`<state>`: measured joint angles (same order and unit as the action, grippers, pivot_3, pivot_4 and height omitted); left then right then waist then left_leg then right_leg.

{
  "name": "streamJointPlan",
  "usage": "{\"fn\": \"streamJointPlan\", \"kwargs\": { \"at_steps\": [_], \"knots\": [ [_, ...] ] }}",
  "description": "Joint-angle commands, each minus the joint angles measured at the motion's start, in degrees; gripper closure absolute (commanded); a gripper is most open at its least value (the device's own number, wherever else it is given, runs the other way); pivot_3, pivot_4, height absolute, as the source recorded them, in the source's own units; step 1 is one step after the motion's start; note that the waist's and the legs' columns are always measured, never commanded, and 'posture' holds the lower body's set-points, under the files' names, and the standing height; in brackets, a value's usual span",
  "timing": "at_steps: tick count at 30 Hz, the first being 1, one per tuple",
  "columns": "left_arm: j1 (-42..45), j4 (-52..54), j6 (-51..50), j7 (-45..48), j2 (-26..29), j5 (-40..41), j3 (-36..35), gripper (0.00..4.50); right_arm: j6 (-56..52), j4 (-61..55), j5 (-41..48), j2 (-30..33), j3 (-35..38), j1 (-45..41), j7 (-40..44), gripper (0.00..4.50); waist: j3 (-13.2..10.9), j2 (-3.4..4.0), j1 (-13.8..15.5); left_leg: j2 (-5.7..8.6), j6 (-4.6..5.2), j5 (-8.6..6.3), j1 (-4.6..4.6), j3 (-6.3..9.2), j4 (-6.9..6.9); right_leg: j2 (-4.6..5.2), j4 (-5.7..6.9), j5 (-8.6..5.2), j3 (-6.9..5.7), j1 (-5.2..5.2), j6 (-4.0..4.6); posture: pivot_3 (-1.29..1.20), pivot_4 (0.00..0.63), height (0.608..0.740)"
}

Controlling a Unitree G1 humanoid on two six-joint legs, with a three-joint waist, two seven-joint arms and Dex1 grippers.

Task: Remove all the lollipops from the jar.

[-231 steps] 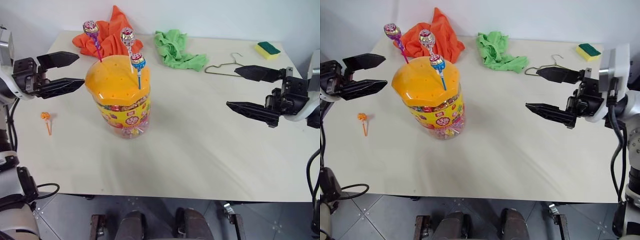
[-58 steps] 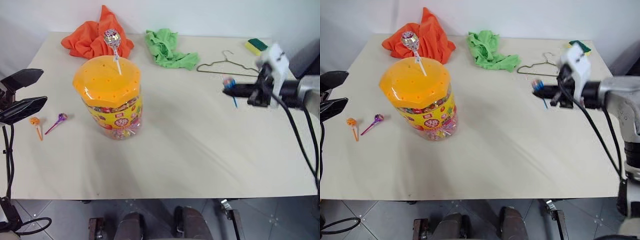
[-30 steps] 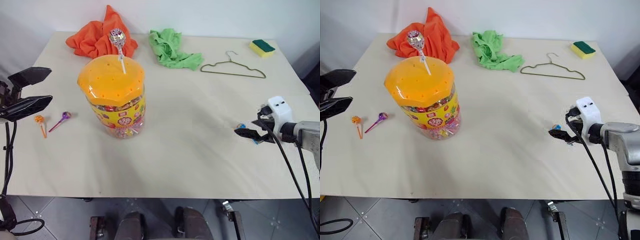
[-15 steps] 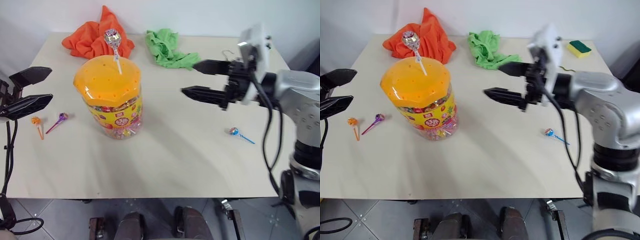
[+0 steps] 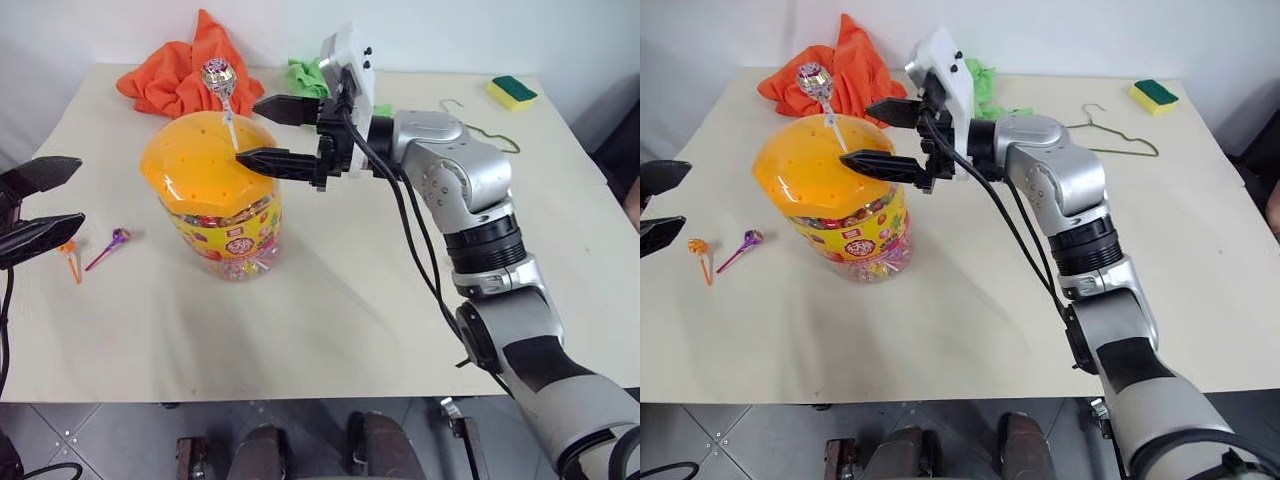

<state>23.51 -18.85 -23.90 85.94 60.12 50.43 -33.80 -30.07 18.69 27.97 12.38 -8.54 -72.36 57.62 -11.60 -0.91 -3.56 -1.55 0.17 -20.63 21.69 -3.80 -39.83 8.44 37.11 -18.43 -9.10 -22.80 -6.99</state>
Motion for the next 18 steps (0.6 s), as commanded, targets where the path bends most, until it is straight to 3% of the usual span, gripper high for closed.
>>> {"fn": "streamJointPlan", "kwargs": {
  "at_steps": [1,3,13,18],
  "knots": [
    [-1.8,4.0,-0.6,0.4,-0.5,1.8,-3.6,0.0,3.2,1.2,-0.4,-2.3,0.9,-3.1,2.0,0.44,0.0,0.0,-0.1,0.0,0.0,0.0,0.0,0.0,0.01,0.0,0.0,0.0,0.0,0.0,0.0,0.0,0.15,0.74],
    [-2.3,4.6,-1.0,-0.1,-0.9,1.7,-4.2,0.0,3.8,1.9,-0.4,-3.2,1.4,-3.7,2.4,0.95,0.0,0.0,-0.1,0.0,-0.01,0.0,0.0,0.0,0.01,0.0,0.0,0.0,0.01,0.0,0.0,0.0,0.15,0.74],
    [-0.6,4.5,-0.9,0.1,-2.0,1.0,-3.1,0.0,5.6,3.9,-2.0,-4.3,2.4,-5.7,2.4,4.48,0.0,0.0,0.0,0.02,-0.01,0.0,0.0,0.03,0.02,0.0,0.0,0.0,0.05,0.0,0.0,0.0,0.15,0.74],
    [1.8,3.0,-0.7,0.7,-2.3,0.3,-1.4,0.0,7.3,5.6,-1.9,-3.0,5.0,-8.6,1.5,4.48,0.0,0.0,0.0,0.02,-0.01,0.0,0.0,0.03,0.02,0.0,0.0,0.0,0.04,0.0,0.0,0.0,0.15,0.74]
  ]
}}
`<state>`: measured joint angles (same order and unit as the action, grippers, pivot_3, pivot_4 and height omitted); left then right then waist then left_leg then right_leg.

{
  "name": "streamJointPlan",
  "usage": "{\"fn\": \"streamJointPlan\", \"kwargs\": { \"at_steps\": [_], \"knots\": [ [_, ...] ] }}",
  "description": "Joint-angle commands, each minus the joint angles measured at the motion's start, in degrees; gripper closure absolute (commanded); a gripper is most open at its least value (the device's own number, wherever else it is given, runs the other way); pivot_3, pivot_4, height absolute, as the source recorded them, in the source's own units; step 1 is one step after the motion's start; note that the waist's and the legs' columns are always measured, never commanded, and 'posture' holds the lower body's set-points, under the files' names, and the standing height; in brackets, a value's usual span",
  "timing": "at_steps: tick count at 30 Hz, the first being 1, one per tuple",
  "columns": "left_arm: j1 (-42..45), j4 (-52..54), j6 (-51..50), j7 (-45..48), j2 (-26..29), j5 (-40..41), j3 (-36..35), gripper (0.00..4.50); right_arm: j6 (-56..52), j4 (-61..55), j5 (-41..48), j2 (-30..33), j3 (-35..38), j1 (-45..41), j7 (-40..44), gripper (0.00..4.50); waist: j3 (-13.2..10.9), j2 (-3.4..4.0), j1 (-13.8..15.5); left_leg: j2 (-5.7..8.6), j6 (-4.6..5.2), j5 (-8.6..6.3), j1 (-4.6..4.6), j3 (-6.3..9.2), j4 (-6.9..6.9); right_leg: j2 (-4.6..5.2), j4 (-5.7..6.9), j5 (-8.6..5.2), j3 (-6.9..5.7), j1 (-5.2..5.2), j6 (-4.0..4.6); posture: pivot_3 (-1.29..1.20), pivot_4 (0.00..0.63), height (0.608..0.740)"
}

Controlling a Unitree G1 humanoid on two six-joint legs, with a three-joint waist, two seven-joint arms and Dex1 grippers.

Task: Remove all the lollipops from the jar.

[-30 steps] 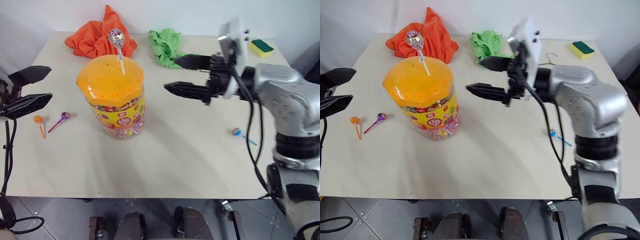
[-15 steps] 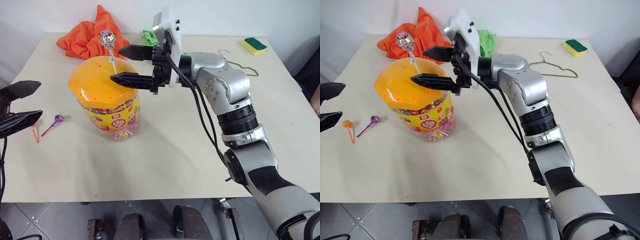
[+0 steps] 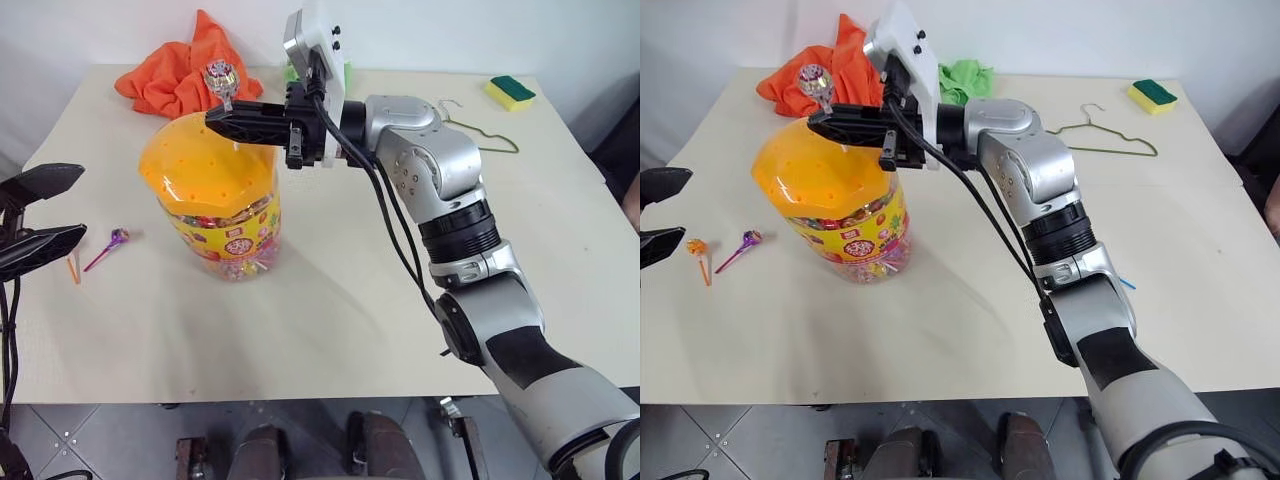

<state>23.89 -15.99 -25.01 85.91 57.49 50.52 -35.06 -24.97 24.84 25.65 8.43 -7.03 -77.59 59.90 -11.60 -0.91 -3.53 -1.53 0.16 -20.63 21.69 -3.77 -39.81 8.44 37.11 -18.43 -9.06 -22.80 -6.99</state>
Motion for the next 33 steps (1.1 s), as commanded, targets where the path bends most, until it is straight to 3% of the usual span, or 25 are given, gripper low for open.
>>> {"fn": "streamJointPlan", "kwargs": {
  "at_steps": [1,5,9,13,22,26,33],
  "knots": [
    [2.1,-0.3,0.5,0.9,0.3,0.1,0.2,0.0,2.6,0.1,0.4,1.4,4.5,-4.4,-1.2,4.48,0.0,0.0,0.0,0.0,0.0,0.0,0.0,0.0,0.0,0.0,0.0,0.0,0.0,0.0,0.0,0.0,0.15,0.74],
    [4.5,-2.0,0.8,1.5,0.3,-0.6,1.9,0.0,4.0,3.3,0.2,4.1,8.3,-8.4,-3.4,4.48,0.0,0.0,0.1,0.01,0.0,0.0,0.0,0.02,0.0,0.0,0.0,0.0,0.01,0.0,0.0,0.0,0.15,0.74],
    [7.1,-4.0,1.2,2.1,0.6,-1.5,3.5,0.0,1.9,5.1,-3.6,11.9,10.1,-9.5,-7.8,4.48,0.0,-0.01,0.2,0.01,0.0,0.0,0.0,0.01,0.02,0.01,0.01,0.0,-0.01,0.0,0.0,0.0,0.15,0.74],
    [7.6,-5.0,1.3,2.4,1.0,-2.2,4.2,0.0,-9.9,4.5,-9.9,24.3,5.3,-4.0,-7.7,4.48,0.1,-0.09,0.6,0.09,0.01,-0.01,0.01,0.05,0.05,0.07,0.0,0.0,0.03,0.03,0.0,0.0,0.15,0.74],
    [8.2,-5.9,1.3,2.7,1.9,-3.4,4.8,0.0,-18.3,3.3,-21.1,45.0,-1.7,16.5,-4.4,4.48,-0.1,0.22,0.4,0.08,0.03,-0.02,0.01,-0.18,0.22,0.1,-0.15,0.0,0.0,-0.06,0.0,0.0,0.15,0.74],
    [8.9,-6.4,1.6,2.7,1.8,-3.9,5.4,0.0,-17.8,8.0,-22.7,48.2,-0.4,22.3,-5.3,4.48,-0.1,0.23,0.3,0.02,0.03,-0.02,-0.01,-0.42,0.21,0.09,-0.27,0.0,-0.02,-0.07,0.0,0.0,0.15,0.74],
    [10.0,-7.2,2.8,0.6,1.2,-5.7,6.7,0.0,-17.5,12.2,-22.3,47.4,2.6,28.0,-7.7,4.48,-0.1,0.23,0.5,-0.01,0.03,-0.02,-0.01,-0.56,0.06,0.09,-0.29,0.0,0.03,-0.07,0.0,0.0,0.15,0.74]
  ]
}}
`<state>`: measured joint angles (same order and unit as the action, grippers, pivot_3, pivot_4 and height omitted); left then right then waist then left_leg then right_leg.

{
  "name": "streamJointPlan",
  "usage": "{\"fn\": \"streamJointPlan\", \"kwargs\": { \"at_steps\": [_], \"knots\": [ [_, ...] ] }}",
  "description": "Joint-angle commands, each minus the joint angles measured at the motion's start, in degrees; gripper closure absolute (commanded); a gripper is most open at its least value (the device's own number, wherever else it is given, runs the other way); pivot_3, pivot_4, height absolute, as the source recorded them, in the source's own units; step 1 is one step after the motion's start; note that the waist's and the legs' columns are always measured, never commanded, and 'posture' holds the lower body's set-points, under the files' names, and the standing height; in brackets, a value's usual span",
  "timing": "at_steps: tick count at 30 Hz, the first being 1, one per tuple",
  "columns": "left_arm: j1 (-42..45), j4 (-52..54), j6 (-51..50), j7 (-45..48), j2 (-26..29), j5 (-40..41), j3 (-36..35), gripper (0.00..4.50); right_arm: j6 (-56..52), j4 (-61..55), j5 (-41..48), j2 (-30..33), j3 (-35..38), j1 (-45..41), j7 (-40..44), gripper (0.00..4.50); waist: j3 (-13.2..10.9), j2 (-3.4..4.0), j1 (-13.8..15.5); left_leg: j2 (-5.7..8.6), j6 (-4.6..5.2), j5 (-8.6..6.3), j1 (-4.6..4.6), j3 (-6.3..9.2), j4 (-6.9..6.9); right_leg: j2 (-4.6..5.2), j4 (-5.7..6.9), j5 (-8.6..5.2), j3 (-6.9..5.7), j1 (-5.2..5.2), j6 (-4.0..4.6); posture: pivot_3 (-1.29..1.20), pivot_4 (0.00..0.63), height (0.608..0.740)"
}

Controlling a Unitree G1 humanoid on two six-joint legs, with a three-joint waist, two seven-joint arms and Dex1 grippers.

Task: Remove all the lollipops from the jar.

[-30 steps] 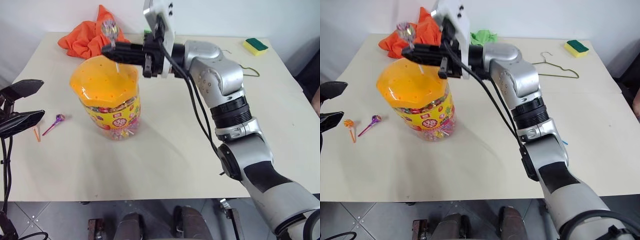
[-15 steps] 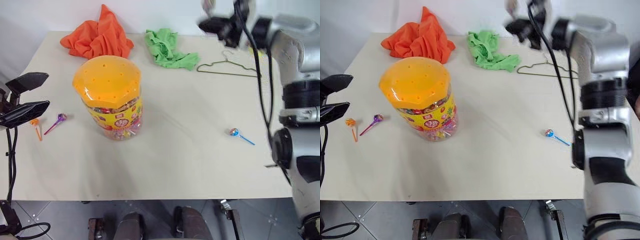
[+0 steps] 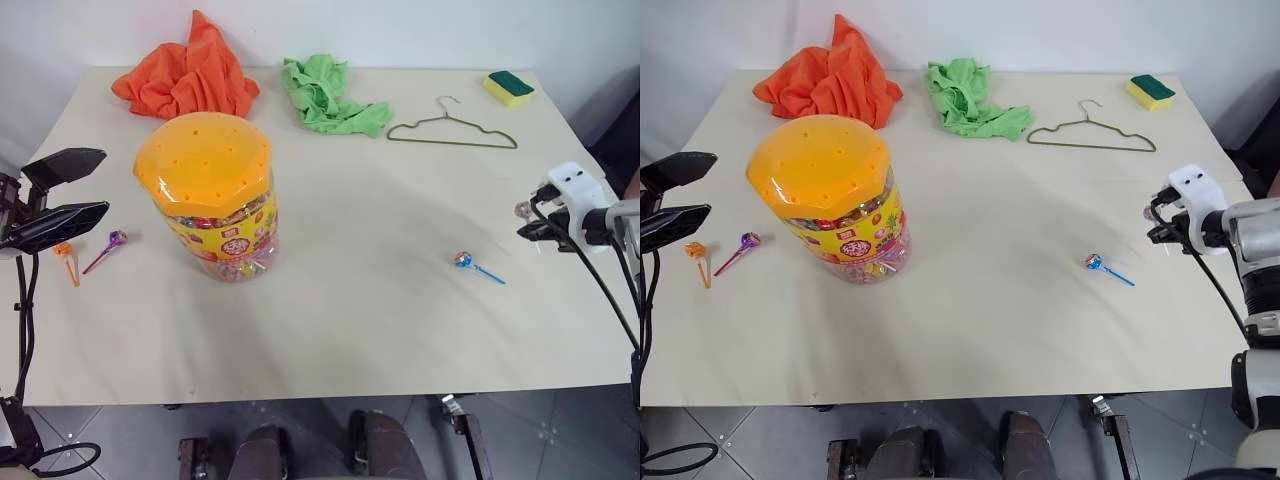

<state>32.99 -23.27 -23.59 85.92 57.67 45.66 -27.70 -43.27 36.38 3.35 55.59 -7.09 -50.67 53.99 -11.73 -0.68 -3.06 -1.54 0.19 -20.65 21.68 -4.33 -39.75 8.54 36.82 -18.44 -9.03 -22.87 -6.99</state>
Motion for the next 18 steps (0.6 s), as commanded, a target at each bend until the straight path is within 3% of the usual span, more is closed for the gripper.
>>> {"fn": "streamJointPlan", "kwargs": {
  "at_steps": [1,2,8,14,18],
  "knots": [
    [1.0,-0.2,1.5,0.7,1.0,-1.2,-0.5,0.0,0.7,0.5,0.3,0.1,3.4,1.8,-2.2,4.48,0.0,0.0,0.0,0.01,0.0,0.0,0.0,-0.01,0.0,0.01,0.0,0.0,0.01,0.0,0.0,0.0,0.15,0.74],
    [0.9,-0.3,1.5,1.0,1.1,-1.3,-0.5,0.0,0.7,-0.1,0.7,0.0,4.2,2.6,-2.4,3.98,0.0,0.0,0.1,0.01,0.0,0.0,0.0,-0.02,-0.01,0.01,0.0,0.0,0.01,0.0,0.0,0.0,0.15,0.74],
    [0.8,-0.9,1.4,1.3,1.3,-1.9,-0.5,0.0,-1.7,-5.3,2.6,0.0,7.4,5.7,-2.9,2.13,0.0,0.0,0.6,0.0,0.0,0.0,0.01,-0.02,-0.08,0.01,0.0,0.0,0.02,0.0,0.0,0.0,0.15,0.74],
    [2.1,-4.0,1.5,-5.3,1.0,-4.3,-1.0,0.0,-6.2,-21.3,8.5,2.9,14.5,13.3,-0.5,0.01,0.0,0.01,1.7,0.0,0.0,0.0,0.04,-0.02,-0.13,0.01,0.0,0.0,0.02,0.0,0.0,0.0,0.15,0.74],
    [1.3,-5.2,0.4,-8.1,2.4,-7.2,0.4,0.0,-7.9,-33.1,15.2,3.7,19.7,16.6,3.2,0.01,0.0,0.01,1.8,0.01,0.0,0.0,0.08,0.0,-0.22,0.01,0.01,0.0,0.01,0.01,0.0,0.0,0.15,0.74]
  ]
}}
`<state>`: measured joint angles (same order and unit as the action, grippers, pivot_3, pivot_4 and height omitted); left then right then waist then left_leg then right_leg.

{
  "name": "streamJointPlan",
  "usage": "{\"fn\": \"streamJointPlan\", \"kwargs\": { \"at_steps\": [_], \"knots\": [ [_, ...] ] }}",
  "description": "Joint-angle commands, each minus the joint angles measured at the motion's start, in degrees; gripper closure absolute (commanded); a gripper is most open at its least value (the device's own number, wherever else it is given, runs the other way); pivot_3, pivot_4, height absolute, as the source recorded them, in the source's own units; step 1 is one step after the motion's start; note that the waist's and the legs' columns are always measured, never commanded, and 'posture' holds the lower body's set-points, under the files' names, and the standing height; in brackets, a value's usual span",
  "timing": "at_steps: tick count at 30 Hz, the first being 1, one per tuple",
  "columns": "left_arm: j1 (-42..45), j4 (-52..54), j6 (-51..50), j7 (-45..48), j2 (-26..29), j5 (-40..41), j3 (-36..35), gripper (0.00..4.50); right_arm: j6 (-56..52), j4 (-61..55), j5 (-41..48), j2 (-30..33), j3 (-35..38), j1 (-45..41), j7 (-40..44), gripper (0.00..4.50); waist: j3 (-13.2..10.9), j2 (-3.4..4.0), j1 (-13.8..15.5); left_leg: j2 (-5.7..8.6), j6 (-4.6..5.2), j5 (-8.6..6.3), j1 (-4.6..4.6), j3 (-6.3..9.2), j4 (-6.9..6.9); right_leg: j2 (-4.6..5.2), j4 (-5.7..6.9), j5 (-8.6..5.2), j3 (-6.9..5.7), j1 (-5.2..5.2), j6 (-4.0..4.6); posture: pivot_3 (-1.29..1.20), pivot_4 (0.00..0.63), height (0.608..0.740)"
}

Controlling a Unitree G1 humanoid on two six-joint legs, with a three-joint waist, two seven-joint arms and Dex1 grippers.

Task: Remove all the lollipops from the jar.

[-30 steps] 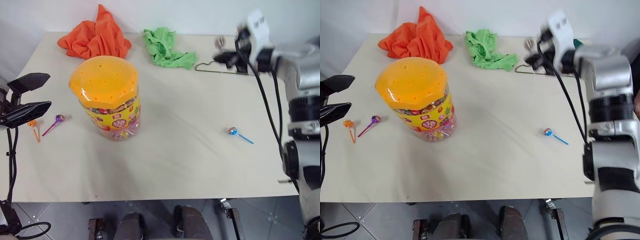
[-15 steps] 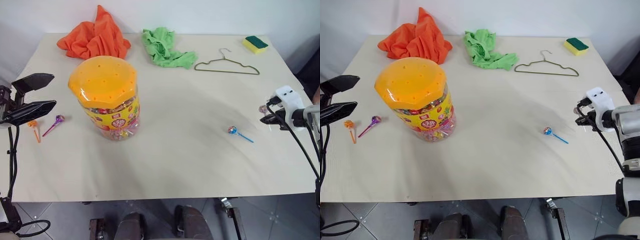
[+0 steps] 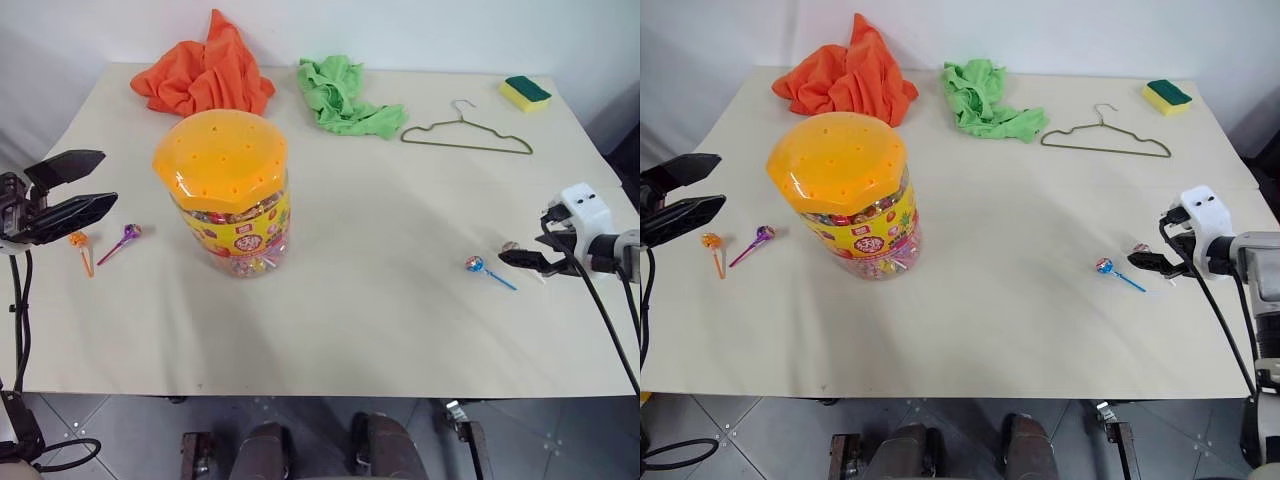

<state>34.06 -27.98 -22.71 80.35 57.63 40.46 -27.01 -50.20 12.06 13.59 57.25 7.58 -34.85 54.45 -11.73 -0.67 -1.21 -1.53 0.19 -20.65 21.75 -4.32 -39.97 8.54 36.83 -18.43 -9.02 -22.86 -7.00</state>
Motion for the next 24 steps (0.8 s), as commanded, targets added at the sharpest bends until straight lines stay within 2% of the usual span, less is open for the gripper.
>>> {"fn": "streamJointPlan", "kwargs": {
  "at_steps": [1,6,12,18,21,24],
  "knots": [
    [0.1,-0.8,-0.6,-3.5,2.7,-2.9,0.0,0.0,-1.2,-11.6,6.9,1.9,6.0,1.3,3.7,0.01,0.0,-0.01,0.0,-0.01,0.0,0.0,0.0,0.0,0.0,-0.01,-0.01,0.0,0.0,0.0,0.0,0.0,0.15,0.74],
    [-2.6,-0.5,0.8,-8.8,3.3,-6.8,-0.5,0.0,0.0,-24.1,17.4,-3.2,8.2,2.5,7.1,0.01,0.0,-0.02,-0.1,-0.01,0.0,0.0,-0.01,0.0,0.01,-0.02,0.0,0.0,-0.01,0.0,0.0,0.0,0.15,0.74],
    [-13.5,5.2,-0.9,-13.0,1.6,-6.3,-5.2,0.0,12.3,-33.1,18.7,-12.4,0.0,10.5,10.0,0.01,0.1,-0.09,-0.2,-0.03,-0.01,-0.01,-0.01,0.04,0.04,-0.03,0.0,0.0,-0.02,0.0,0.0,0.0,0.15,0.74],
    [-25.4,11.6,-0.8,-15.6,-2.3,-4.6,-11.2,0.0,25.8,-26.3,12.3,-17.4,-8.3,15.6,12.1,0.01,0.1,-0.14,0.0,-0.02,0.0,-0.01,-0.04,0.06,-0.01,0.0,0.0,0.0,-0.01,0.07,0.0,0.0,0.15,0.74],
    [-29.8,15.7,0.9,-16.8,-5.6,-4.2,-13.3,0.0,29.2,-21.7,9.4,-20.4,-10.6,15.1,9.4,0.01,0.1,-0.16,0.4,-0.05,-0.01,-0.01,-0.09,0.08,-0.05,0.0,-0.01,0.0,0.0,0.15,0.0,0.0,0.15,0.74],
    [-32.8,20.0,-1.9,-16.9,-7.7,-1.5,-14.3,0.0,30.7,-20.7,8.5,-22.7,-11.2,14.5,7.3,0.01,0.1,-0.16,0.6,-0.07,-0.02,-0.02,-0.14,0.08,-0.05,-0.01,0.0,0.0,0.0,0.19,0.0,0.0,0.15,0.74]
  ]
}}
